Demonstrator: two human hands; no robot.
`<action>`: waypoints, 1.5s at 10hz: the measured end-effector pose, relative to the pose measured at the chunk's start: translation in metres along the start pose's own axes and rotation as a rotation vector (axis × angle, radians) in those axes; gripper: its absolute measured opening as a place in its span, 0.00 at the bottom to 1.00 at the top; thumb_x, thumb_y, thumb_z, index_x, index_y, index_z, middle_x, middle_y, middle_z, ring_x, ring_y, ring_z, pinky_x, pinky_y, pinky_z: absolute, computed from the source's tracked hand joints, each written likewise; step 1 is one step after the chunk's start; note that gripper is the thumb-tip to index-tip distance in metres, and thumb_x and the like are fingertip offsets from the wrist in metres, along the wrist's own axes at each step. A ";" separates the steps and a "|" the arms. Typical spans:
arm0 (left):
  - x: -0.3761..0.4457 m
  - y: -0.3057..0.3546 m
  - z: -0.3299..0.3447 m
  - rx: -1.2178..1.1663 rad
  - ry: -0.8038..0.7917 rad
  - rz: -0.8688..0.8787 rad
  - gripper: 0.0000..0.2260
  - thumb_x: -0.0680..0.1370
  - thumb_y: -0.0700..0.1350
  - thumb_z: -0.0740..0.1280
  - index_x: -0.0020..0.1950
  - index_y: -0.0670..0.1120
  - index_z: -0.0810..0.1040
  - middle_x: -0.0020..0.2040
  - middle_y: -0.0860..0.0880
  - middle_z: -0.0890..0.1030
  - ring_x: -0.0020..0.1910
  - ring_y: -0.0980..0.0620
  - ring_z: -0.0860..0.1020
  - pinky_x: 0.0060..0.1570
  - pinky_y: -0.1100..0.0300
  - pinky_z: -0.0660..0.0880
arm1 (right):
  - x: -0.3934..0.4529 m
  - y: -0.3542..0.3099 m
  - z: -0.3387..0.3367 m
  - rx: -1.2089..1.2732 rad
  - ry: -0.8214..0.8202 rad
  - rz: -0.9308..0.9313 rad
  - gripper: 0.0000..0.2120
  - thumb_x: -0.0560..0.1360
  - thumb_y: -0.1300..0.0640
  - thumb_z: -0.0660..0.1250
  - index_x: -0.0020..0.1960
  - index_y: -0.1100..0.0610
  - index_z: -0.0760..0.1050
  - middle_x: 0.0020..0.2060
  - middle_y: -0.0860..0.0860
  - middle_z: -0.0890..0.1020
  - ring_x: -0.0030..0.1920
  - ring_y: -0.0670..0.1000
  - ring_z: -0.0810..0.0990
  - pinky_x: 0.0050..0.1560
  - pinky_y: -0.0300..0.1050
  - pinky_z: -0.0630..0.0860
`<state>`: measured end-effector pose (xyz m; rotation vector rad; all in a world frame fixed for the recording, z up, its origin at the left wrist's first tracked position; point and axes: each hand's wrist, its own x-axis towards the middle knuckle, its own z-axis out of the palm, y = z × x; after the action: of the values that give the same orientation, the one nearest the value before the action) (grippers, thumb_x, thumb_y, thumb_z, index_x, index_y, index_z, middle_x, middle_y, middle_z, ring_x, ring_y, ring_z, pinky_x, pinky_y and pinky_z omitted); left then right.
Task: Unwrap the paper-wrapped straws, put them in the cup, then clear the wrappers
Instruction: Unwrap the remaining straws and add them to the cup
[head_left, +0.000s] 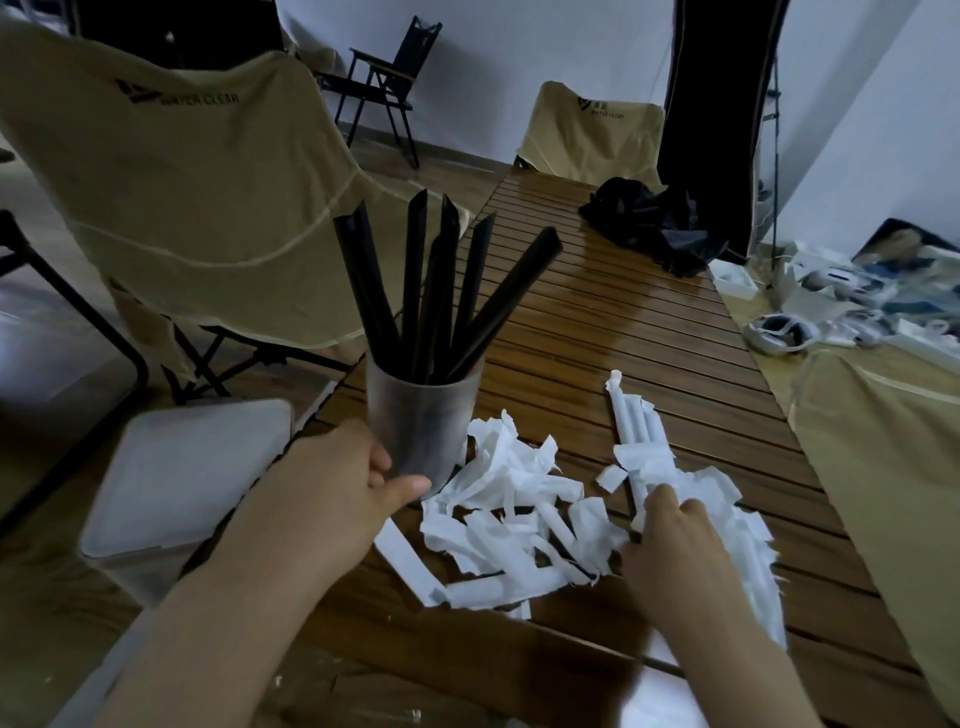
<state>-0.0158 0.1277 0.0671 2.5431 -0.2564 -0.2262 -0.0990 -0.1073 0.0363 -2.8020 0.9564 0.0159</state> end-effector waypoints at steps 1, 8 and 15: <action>-0.004 0.010 0.005 0.017 -0.091 0.032 0.11 0.75 0.60 0.65 0.49 0.54 0.74 0.43 0.57 0.77 0.41 0.60 0.76 0.46 0.59 0.77 | 0.004 0.003 0.008 0.038 0.040 -0.009 0.15 0.74 0.64 0.63 0.56 0.57 0.61 0.46 0.54 0.75 0.42 0.53 0.76 0.37 0.41 0.70; -0.011 0.038 0.031 0.103 -0.184 0.293 0.04 0.77 0.56 0.65 0.49 0.58 0.76 0.43 0.59 0.79 0.41 0.60 0.78 0.43 0.64 0.77 | 0.011 0.017 -0.038 0.555 0.740 -0.028 0.04 0.78 0.64 0.58 0.46 0.61 0.71 0.35 0.57 0.75 0.33 0.56 0.69 0.30 0.33 0.59; -0.017 0.059 0.022 -0.021 -0.005 0.690 0.10 0.77 0.62 0.58 0.58 0.66 0.65 0.57 0.68 0.71 0.56 0.68 0.70 0.46 0.73 0.69 | 0.033 0.064 -0.133 1.535 0.698 -0.351 0.07 0.80 0.57 0.62 0.43 0.57 0.69 0.29 0.46 0.75 0.27 0.48 0.72 0.27 0.42 0.67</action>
<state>-0.0447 0.0714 0.0835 2.2739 -1.0896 0.0349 -0.1180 -0.2006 0.1544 -1.4024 0.2205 -1.2008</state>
